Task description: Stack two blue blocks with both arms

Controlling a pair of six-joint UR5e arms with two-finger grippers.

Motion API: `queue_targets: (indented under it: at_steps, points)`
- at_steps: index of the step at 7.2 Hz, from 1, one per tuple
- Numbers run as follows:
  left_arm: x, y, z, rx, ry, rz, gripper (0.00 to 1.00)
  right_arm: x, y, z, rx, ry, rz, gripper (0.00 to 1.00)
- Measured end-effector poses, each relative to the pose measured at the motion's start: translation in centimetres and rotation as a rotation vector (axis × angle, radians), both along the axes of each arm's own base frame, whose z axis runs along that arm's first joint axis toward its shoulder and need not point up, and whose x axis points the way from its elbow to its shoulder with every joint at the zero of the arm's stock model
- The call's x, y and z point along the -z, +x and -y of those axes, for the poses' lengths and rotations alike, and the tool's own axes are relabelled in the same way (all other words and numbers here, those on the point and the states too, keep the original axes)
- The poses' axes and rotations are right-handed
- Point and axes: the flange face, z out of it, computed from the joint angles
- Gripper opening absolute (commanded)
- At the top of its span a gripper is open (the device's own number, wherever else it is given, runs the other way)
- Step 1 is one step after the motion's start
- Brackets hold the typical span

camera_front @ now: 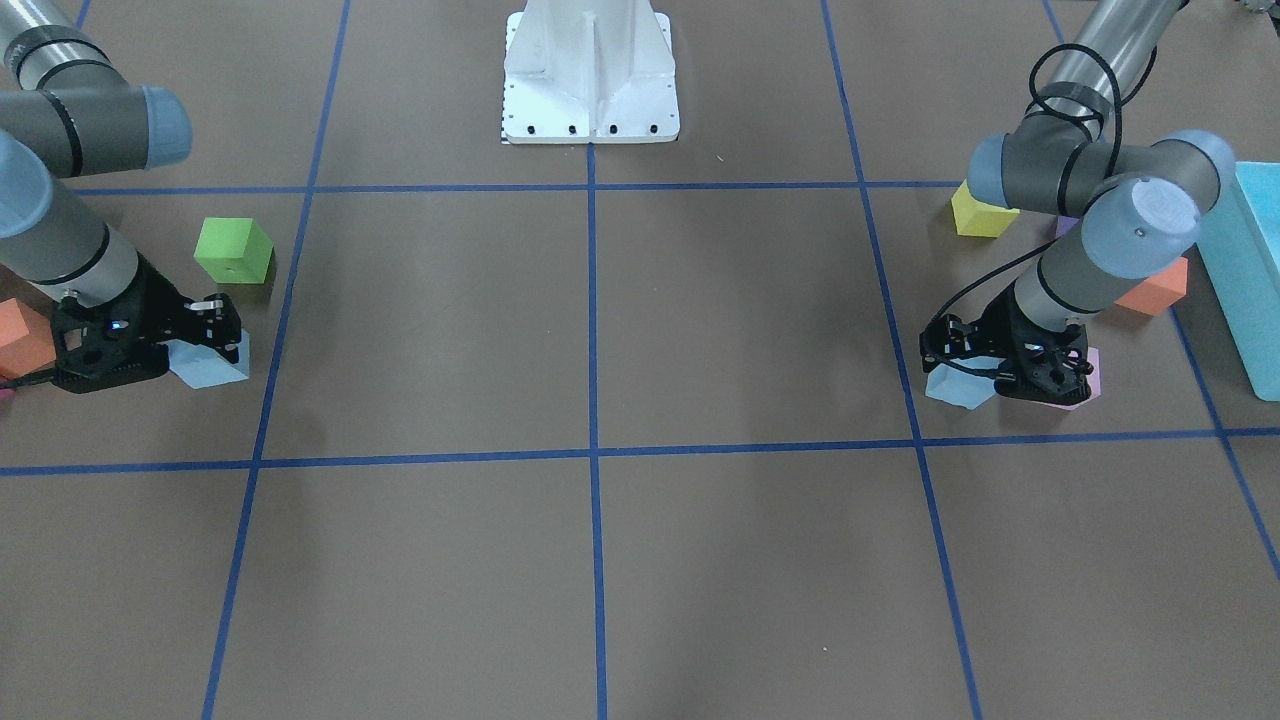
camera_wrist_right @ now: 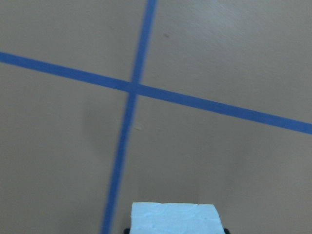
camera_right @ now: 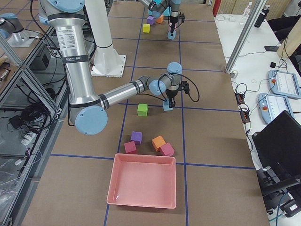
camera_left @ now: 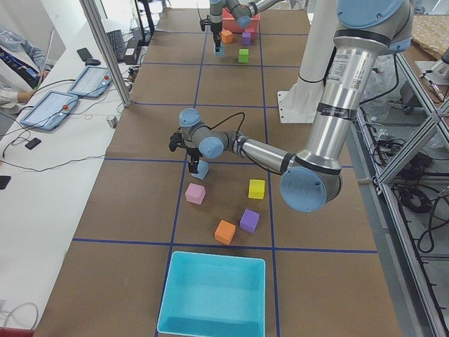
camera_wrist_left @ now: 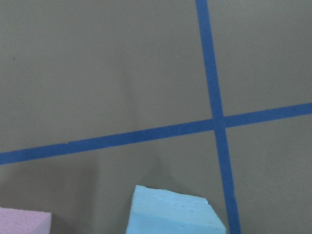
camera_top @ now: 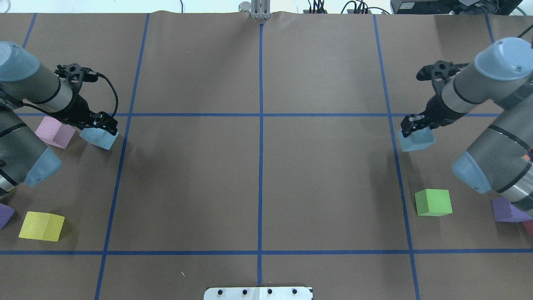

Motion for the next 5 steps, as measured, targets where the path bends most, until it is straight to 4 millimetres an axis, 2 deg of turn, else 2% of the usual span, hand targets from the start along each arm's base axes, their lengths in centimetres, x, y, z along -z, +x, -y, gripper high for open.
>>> queue_targets:
  at_steps: [1, 2, 5]
  points:
    - [-0.2, 0.2, -0.1, -0.003, -0.003, 0.002, 0.68, 3.9, -2.6, 0.3, -0.023, -0.038, 0.016, 0.62]
    - [-0.3, 0.3, -0.1, -0.003, -0.005, 0.003, 0.66, 7.4, -4.8, 0.2, -0.041, -0.065, 0.027, 0.63]
    - [1.2, 0.3, -0.2, 0.004, -0.007, -0.014, 0.65, 15.3, -10.6, -1.5, -0.092, -0.116, 0.054, 0.63]
